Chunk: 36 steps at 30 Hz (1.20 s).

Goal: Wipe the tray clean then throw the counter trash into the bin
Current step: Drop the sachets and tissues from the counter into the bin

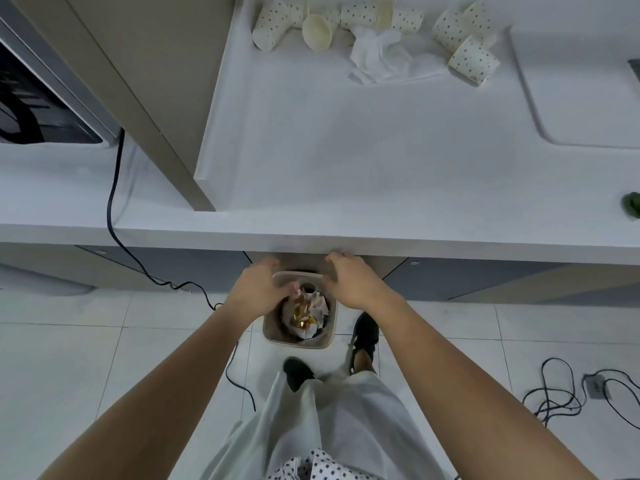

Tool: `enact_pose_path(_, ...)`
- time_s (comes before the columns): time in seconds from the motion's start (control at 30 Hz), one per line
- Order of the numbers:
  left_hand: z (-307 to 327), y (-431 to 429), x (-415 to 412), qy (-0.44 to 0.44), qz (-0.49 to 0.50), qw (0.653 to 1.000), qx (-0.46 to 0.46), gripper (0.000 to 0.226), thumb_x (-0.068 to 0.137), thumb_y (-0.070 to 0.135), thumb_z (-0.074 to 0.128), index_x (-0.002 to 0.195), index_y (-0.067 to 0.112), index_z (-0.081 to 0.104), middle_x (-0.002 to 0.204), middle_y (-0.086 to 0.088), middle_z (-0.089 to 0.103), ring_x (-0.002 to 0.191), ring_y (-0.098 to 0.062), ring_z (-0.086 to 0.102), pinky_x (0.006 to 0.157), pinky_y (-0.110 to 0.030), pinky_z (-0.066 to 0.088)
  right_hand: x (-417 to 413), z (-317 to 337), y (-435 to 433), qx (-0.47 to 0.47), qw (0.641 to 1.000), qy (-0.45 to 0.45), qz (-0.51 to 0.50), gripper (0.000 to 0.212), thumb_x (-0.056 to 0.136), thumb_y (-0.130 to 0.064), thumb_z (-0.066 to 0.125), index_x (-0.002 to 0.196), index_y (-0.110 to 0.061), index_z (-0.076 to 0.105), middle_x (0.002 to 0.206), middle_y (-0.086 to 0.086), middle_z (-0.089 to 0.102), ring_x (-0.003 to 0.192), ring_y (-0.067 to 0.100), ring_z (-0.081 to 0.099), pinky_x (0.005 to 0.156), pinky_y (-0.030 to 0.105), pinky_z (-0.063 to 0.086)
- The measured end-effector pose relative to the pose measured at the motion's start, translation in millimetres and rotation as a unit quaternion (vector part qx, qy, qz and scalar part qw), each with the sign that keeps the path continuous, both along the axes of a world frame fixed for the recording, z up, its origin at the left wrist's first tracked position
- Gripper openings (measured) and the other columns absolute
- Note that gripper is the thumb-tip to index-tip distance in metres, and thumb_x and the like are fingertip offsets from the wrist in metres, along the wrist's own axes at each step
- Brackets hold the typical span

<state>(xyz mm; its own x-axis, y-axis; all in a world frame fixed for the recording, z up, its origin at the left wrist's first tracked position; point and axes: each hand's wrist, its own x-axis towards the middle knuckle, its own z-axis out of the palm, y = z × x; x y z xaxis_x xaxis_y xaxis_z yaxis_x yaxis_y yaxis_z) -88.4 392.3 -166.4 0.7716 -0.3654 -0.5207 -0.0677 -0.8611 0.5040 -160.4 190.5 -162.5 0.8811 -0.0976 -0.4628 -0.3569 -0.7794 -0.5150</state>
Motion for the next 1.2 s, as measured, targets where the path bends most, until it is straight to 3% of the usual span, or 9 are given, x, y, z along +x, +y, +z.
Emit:
enact_pose_path(0.13, 18.3, -3.1, -1.2, -0.055, 0.013, 0.997, -0.044, 0.053, 0.089, 0.05, 0.072, 0.135, 0.026, 0.06, 0.133, 0.004, 0.063, 0.119, -0.016, 0.061, 0.103, -0.036, 0.05, 5.2, 9.1, -0.9, 0.022, 0.998, -0.053, -0.026, 0.031, 0.098, -0.021, 0.054, 0.128, -0.012, 0.057, 0.104, 0.004, 0.065, 0.09, 0.022, 0.063, 0.081, 0.035, 0.055)
enact_pose_path(0.27, 50.5, -15.2, 0.1, -0.094, 0.045, 0.986, -0.132, 0.033, 0.09, 0.041, 0.073, 0.12, 0.028, 0.069, 0.112, 0.013, 0.067, 0.091, -0.002, 0.065, 0.092, -0.032, 0.054, 12.4, 29.4, -0.2, 0.03, 0.994, -0.096, -0.045, 0.021, 0.097, -0.019, 0.053, 0.113, -0.015, 0.066, 0.101, 0.002, 0.071, 0.087, 0.019, 0.065, 0.081, 0.036, 0.056)
enact_pose_path(0.4, 78.3, -26.9, 8.6, -0.112, 0.06, 0.974, -0.19, 0.023, 0.091, 0.044, 0.072, 0.11, 0.031, 0.071, 0.101, 0.015, 0.07, 0.074, -0.001, 0.067, 0.077, -0.025, 0.055, 18.7, 51.2, -3.2, 0.055, 0.984, -0.148, -0.08, 0.019, 0.098, -0.023, 0.053, 0.097, -0.017, 0.071, 0.081, -0.003, 0.07, 0.074, 0.012, 0.063, 0.068, 0.029, 0.052)
enact_pose_path(0.5, 96.9, -35.9, 19.8, -0.132, 0.069, 0.965, -0.214, 0.02, 0.092, 0.044, 0.071, 0.109, 0.034, 0.069, 0.098, 0.018, 0.071, 0.07, -0.001, 0.066, 0.071, -0.019, 0.048, 28.3, 70.5, -12.8, 0.087, 0.972, -0.18, -0.124, 0.019, 0.099, -0.024, 0.053, 0.097, -0.017, 0.071, 0.075, -0.004, 0.068, 0.068, 0.013, 0.063, 0.065, 0.029, 0.053)
enact_pose_path(0.63, 111.3, -49.1, 37.6, -0.145, 0.079, 0.957, -0.239, 0.022, 0.092, 0.043, 0.072, 0.11, 0.031, 0.07, 0.098, 0.017, 0.071, 0.069, -0.006, 0.069, 0.075, -0.027, 0.055, 43.6, 89.9, -33.6, 0.104, 0.957, -0.217, -0.165, 0.016, 0.096, -0.017, 0.054, 0.1, -0.016, 0.07, 0.08, 0.0, 0.071, 0.067, 0.018, 0.065, 0.067, 0.032, 0.057)
enact_pose_path(0.9, 135.3, -86.1, 74.4, -0.165, 0.085, 0.95, -0.252, 0.024, 0.092, 0.042, 0.072, 0.114, 0.031, 0.068, 0.104, 0.015, 0.07, 0.071, -0.009, 0.07, 0.073, -0.024, 0.054, 78.9, 116.4, -91.0, 0.09, 0.941, -0.26, -0.194, 0.017, 0.094, -0.013, 0.055, 0.101, -0.018, 0.069, 0.081, -0.007, 0.063, 0.067, 0.014, 0.062, 0.053, 0.016, 0.048)
enact_pose_path(1.03, 142.5, -110.0, 96.0, -0.157, 0.097, 0.951, -0.249, 0.025, 0.092, 0.044, 0.072, 0.115, 0.034, 0.067, 0.108, 0.016, 0.067, 0.078, -0.011, 0.069, 0.073, -0.027, 0.054, 100.8, 119.3, -122.2, 0.089, 0.939, -0.271, -0.194, 0.017, 0.094, -0.013, 0.055, 0.1, -0.018, 0.069, 0.08, -0.005, 0.063, 0.067, 0.016, 0.062, 0.053, 0.021, 0.05)
enact_pose_path(1.2, 149.1, -148.9, 123.9, -0.167, 0.111, 0.947, -0.252, 0.026, 0.093, 0.042, 0.072, 0.116, 0.033, 0.067, 0.111, 0.015, 0.064, 0.081, -0.014, 0.068, 0.067, -0.018, 0.046, 133.6, 119.7, -161.0, 0.088, 0.941, -0.278, -0.17, 0.016, 0.093, -0.01, 0.056, 0.101, -0.016, 0.069, 0.079, -0.002, 0.064, 0.067, 0.019, 0.063, 0.056, 0.023, 0.05)
